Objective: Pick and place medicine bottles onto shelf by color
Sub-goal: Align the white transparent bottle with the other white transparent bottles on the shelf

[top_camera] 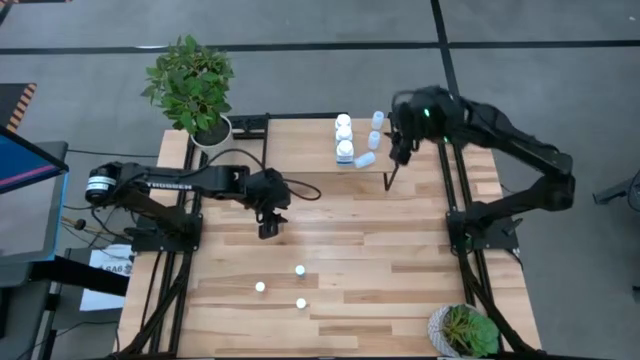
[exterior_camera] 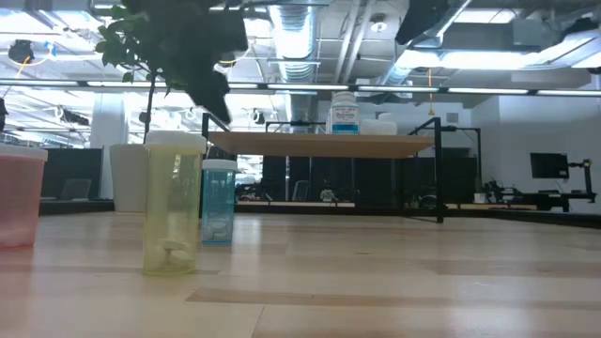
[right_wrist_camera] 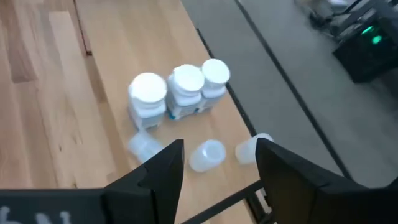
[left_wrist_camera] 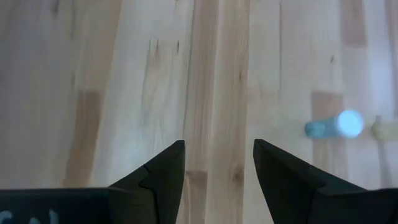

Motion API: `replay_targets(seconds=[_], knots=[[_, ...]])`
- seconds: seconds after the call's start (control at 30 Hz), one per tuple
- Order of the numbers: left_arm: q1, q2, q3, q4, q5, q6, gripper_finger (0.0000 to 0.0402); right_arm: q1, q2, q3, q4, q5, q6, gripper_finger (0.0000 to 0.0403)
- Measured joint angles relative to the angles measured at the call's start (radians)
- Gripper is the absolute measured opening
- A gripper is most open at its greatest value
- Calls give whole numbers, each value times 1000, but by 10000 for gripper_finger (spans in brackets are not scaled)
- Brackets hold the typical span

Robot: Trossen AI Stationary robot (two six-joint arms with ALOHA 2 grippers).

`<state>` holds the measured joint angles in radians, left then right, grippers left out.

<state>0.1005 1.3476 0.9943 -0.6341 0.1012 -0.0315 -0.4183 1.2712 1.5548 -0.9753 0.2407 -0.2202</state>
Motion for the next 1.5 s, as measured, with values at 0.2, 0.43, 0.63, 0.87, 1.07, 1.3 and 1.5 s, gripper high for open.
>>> replay_targets(seconds=[0.2, 0.43, 0.63, 0.87, 1.07, 1.3, 1.5], knots=[[0, 0, -61, 73, -1, 0, 177, -93, 106, 73, -2, -3, -166, 224], [-1, 0, -68, 89, 0, -35, 177, -88, 209, 75, -6, 1, -105, 223], [-2, 0, -68, 89, 0, -64, 177, -77, 257, 79, -47, 18, -102, 264], [-33, 0, -68, 86, 1, -96, 177, 16, 230, 119, -91, 15, -230, 285], [-93, 0, -68, 22, -32, -89, 177, 61, 273, 121, -153, -31, -226, 286], [-109, 1, -68, 10, -56, -63, 177, 70, 392, 119, -214, -34, -231, 286], [-108, 1, -68, 11, -56, -44, 177, 70, 447, 119, -219, -34, -245, 286]])
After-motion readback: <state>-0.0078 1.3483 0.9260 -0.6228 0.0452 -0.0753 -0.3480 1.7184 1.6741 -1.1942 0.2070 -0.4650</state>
